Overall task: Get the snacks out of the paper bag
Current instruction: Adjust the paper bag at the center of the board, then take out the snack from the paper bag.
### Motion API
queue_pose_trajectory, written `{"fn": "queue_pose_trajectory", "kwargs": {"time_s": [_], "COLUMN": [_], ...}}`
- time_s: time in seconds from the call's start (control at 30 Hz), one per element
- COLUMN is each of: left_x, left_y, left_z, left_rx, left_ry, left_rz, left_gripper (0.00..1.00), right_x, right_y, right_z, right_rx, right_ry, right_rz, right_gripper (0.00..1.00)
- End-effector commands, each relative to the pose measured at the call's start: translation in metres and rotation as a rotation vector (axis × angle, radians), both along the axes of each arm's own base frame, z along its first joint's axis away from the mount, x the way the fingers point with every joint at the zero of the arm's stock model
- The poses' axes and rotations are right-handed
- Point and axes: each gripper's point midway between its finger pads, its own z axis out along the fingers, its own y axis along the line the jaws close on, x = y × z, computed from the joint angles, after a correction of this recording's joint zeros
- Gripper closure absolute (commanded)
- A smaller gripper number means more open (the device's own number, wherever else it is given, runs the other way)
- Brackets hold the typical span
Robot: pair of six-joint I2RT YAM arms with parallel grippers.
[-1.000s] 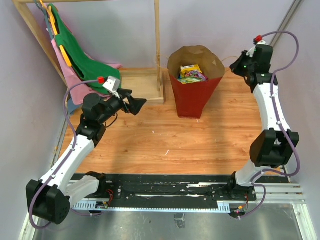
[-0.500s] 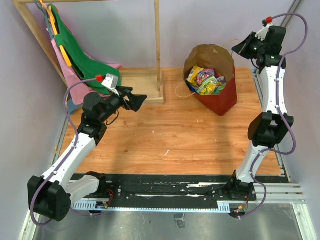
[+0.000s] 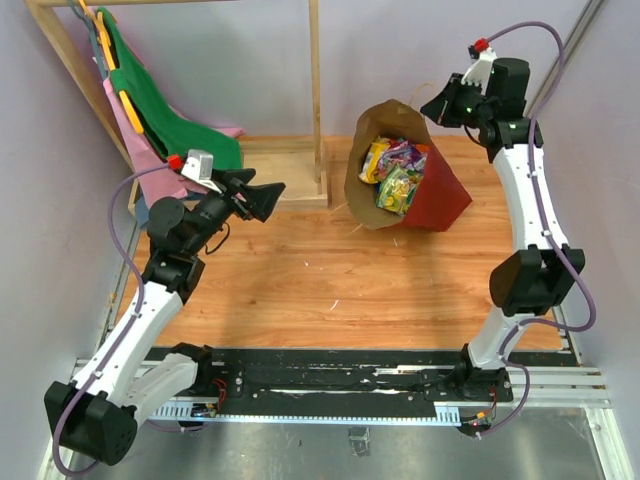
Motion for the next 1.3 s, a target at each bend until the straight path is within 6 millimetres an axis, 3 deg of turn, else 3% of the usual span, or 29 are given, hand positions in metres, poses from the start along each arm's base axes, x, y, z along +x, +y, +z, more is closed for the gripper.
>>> {"fn": "queue_pose_trajectory", "kwargs": {"time_s": [0.0,0.23,0.37,0.47,0.53,0.63,0.77,0.87,1.07,1.27], "left_x": [0.011,0.009,0.01,0.021,0.025,0.014,0.01,0.012,0.034,0.074], "left_y": [0.011,0.02,0.014,0.005,-0.012,-0.05,-0.071,-0.093,-0.151,-0.187], "left_z": [-0.007,-0.011,-0.018,-0.033,-0.048,-0.077,-0.11,-0.121,-0.157,-0.182], "left_rx": [0.021,0.046,0.079,0.109,0.096,0.083,0.056,0.056,0.161,0.16], "left_ry": [0.036,0.032,0.023,0.039,0.096,0.167,0.19,0.196,0.258,0.304], "left_rz": [0.082,0.128,0.096,0.059,-0.028,-0.201,-0.22,-0.265,-0.302,-0.267], "left_gripper": [0.0,0.0,0.0,0.0,0.0,0.0,0.0,0.0,0.0,0.0], "right_x": [-0.029,-0.07,-0.086,-0.095,-0.1,-0.103,-0.108,-0.111,-0.115,-0.117], "right_y": [0.033,0.081,0.096,0.104,0.108,0.109,0.111,0.114,0.113,0.11], "right_z": [0.041,0.041,0.025,0.008,-0.002,-0.015,-0.022,-0.028,-0.038,-0.037], "right_rx": [-0.028,-0.076,-0.083,-0.078,-0.08,-0.078,-0.051,-0.034,-0.039,-0.053], "right_ry": [-0.132,-0.154,-0.133,-0.105,-0.091,-0.079,-0.079,-0.073,-0.065,-0.08], "right_rz": [0.109,0.237,0.278,0.303,0.313,0.305,0.308,0.325,0.327,0.321], "right_gripper": [0.99,0.99,0.97,0.94,0.93,0.93,0.93,0.92,0.91,0.91]}}
